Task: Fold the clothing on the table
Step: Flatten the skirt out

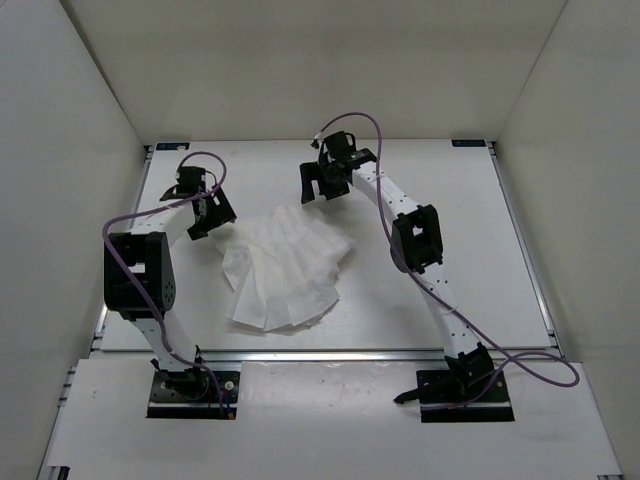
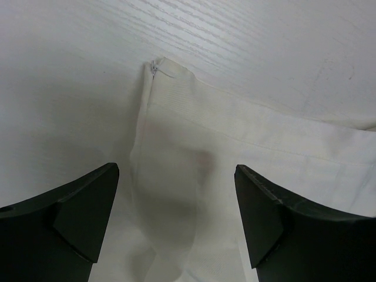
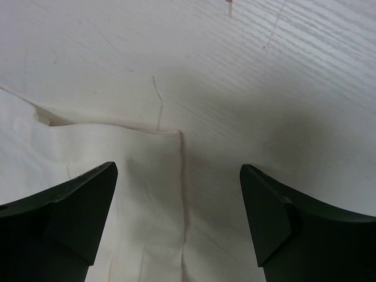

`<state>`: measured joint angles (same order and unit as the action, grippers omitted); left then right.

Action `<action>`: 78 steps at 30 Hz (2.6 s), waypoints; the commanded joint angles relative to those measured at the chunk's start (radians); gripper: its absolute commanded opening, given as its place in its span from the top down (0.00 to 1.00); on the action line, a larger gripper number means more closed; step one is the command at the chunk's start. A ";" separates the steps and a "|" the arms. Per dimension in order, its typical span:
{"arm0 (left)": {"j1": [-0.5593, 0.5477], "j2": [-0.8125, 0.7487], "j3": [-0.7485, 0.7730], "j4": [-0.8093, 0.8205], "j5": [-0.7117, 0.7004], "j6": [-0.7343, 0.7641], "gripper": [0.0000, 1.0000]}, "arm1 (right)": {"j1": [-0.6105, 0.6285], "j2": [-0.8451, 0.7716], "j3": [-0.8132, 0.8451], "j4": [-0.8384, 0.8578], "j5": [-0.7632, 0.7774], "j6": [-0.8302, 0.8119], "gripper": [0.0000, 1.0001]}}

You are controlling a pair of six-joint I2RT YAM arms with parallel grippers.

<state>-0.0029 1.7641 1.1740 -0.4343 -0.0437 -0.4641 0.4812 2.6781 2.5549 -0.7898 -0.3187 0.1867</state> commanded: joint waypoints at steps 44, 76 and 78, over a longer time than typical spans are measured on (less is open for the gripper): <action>0.070 0.117 -0.053 0.215 0.122 -0.038 0.94 | 0.034 0.040 0.005 -0.002 0.035 0.062 1.00; -0.181 -0.348 0.178 0.112 0.189 0.222 1.00 | -0.080 -0.972 -0.764 0.105 0.426 -0.133 1.00; -0.203 -0.392 0.124 0.060 0.154 0.303 1.00 | -0.059 -1.139 -1.058 0.219 0.388 -0.042 1.00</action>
<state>-0.2230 1.4311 1.3796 -0.3435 0.1673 -0.2436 0.4072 1.6123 1.7710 -0.6399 -0.0357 0.1108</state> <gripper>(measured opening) 0.116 0.008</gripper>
